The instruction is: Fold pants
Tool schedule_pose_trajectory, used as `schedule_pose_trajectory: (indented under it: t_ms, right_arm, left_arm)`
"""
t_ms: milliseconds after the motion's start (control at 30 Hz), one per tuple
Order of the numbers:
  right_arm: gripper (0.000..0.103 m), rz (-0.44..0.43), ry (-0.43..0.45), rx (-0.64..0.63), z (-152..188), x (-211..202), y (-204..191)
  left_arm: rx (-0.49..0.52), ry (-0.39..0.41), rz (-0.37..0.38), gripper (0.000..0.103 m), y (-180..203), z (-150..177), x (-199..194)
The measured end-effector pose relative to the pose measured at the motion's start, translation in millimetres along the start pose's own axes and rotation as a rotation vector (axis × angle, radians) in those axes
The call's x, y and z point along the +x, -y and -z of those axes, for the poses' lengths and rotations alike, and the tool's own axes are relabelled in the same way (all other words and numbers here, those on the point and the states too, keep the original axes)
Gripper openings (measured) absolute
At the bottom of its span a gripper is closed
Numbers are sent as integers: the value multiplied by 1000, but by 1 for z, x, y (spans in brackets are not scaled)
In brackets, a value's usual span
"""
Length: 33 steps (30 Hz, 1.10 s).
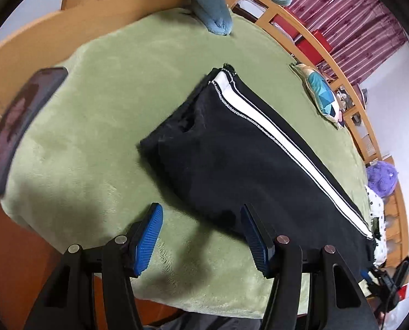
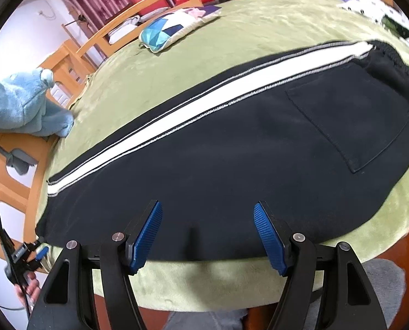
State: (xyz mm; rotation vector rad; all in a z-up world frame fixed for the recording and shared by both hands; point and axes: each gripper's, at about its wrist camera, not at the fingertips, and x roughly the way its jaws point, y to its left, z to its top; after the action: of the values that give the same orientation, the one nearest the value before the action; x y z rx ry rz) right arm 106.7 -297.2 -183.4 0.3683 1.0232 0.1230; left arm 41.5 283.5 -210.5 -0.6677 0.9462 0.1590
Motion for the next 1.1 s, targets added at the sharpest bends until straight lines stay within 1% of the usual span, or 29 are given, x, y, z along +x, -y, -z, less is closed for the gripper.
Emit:
schedule_pose_trajectory:
  t_ms: [67,100,167,233,333,433,500,533,600,667,733,833,933,1000,1100]
  right_arm:
    - [70,-1,28,-25,4,-10,-1]
    - [70,-6,36,-30,5,-14,0]
    - [70,-8,40,-26,9,-19,3]
    - [70,-13,39,-16,12,-22,8]
    - [70,-6,52,-10,20,-30,17]
    - [70,8,69,-1,25,-36,26]
    - [70,13,82,10,26,-37,31]
    - [69,19,85,17,26,-37,34]
    - [66,23,86,18,23,-37,36]
    - [65,33,83,-1,20,-38,36]
    - [65,54,92,-33,17,-40,34]
    - [65,85,119,-75,14,-46,32]
    - [65,89,152,-79,14,-54,38]
    - [64,74,170,-66,15,-59,44]
    - [64,43,169,-50,15,-66,55]
  left_arm:
    - [1,22,-38,57,-1,-4,7]
    - [-11,24,-44,57,-4,-5,10]
    - [-61,35,-30,57,-12,-14,22]
    - [-82,49,-32,56,-13,-21,30]
    - [-84,67,-55,55,-8,-29,39]
    - [-98,92,-85,50,-5,-31,42]
    - [-79,95,-116,40,-3,-32,40]
    - [-63,96,-132,37,-1,-32,38]
    - [-60,90,-110,17,1,-33,29]
    - [-46,97,-97,15,9,-36,19]
    - [10,124,-94,13,27,-38,5]
    - [109,174,-80,13,70,-37,-16]
    - [227,195,-13,13,128,-29,-32]
    - [290,188,36,13,164,-22,-36]
    - [397,167,111,13,225,-4,-38]
